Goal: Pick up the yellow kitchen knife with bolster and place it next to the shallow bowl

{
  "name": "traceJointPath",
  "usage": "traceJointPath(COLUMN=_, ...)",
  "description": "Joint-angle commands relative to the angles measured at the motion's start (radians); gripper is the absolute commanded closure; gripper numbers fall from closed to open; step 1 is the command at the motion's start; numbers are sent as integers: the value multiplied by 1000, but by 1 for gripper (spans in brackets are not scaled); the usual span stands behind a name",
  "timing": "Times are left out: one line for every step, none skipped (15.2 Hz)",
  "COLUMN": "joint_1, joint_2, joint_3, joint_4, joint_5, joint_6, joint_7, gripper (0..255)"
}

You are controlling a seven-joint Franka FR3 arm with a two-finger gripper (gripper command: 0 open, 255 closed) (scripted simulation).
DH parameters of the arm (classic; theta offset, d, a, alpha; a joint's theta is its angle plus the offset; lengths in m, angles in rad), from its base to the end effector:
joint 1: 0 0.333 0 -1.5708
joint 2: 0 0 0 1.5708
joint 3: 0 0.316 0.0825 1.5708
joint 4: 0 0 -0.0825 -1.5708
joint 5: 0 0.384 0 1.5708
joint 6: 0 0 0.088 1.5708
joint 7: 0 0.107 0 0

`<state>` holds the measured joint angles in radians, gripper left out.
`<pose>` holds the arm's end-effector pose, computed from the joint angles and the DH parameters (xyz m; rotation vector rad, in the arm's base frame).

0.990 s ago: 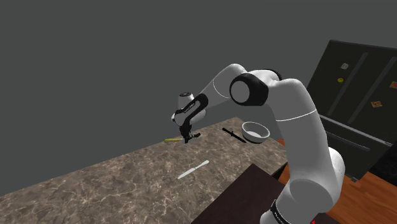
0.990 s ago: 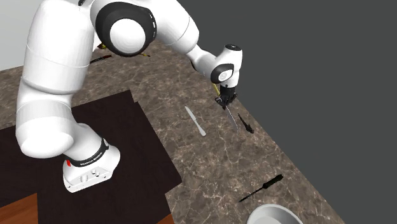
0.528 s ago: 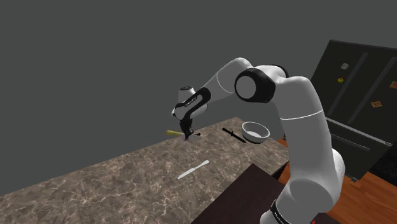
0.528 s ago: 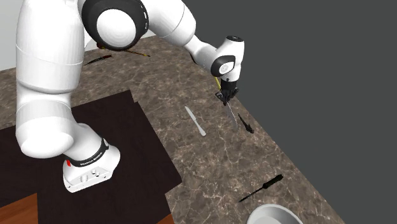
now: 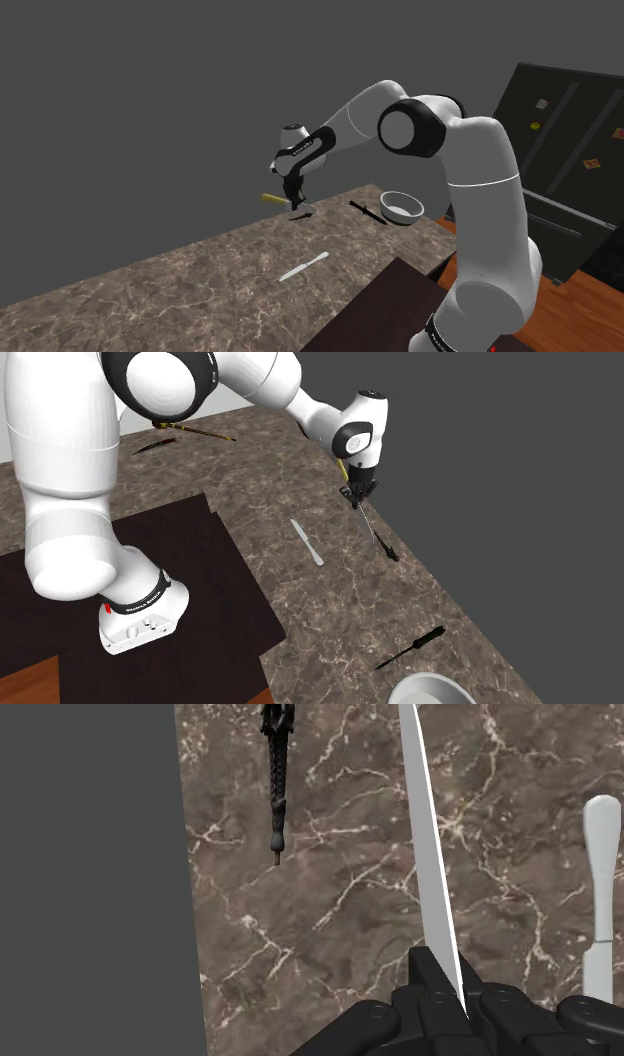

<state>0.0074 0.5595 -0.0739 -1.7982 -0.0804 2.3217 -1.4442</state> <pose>0.6502 -0.0413 0.2342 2.3201 2.0435 -0.1428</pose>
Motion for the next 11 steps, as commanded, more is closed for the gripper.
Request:
traceJointPath(joint_1=-1, joint_2=-17, joint_3=0, joint_4=3, joint_5=0, joint_6=-20, joint_7=-3, gripper=255)
traceJointPath(joint_1=0, joint_2=-25, joint_3=-1, joint_4=4, joint_5=0, joint_6=-29, joint_7=-4, gripper=255)
traceJointPath(joint_1=0, joint_2=-32, joint_3=-1, joint_4=4, joint_5=0, joint_6=-36, joint_7=-4, gripper=255)
traceJointPath(joint_1=-11, joint_2=-54, joint_3=-5, joint_4=-34, joint_5=-1, joint_6=-19, joint_7=-18, gripper=255)
traceJointPath(joint_1=-23, joint_2=-76, joint_3=-10, joint_4=-70, joint_5=-2, joint_6=-3, joint_7=-33, gripper=255)
traceJointPath(joint_1=-34, joint_2=-97, joint_3=-15, joint_4=-106, joint_5=-3, joint_6=13, joint_7=-48, gripper=255)
traceJointPath(joint_1=-46, joint_2=-117, joint_3=-20, joint_4=-140, joint_5=-4, joint_6=28, joint_7=-64, gripper=255)
traceJointPath(joint_1=-58, joint_2=-136, joint_3=-25, joint_4=-172, joint_5=-5, joint_6=43, joint_7=-80, gripper=255)
traceJointPath(joint_1=-70, joint_2=-155, joint_3=-31, joint_4=-203, joint_5=-6, joint_6=57, joint_7=-96, gripper=255)
traceJointPath(joint_1=-82, joint_2=-173, joint_3=-37, joint_4=-233, joint_5=-7, joint_6=71, joint_7=-113, gripper=255)
traceJointPath(joint_1=-95, joint_2=-190, joint_3=-43, joint_4=-262, joint_5=-9, joint_6=84, joint_7=-130, gripper=255)
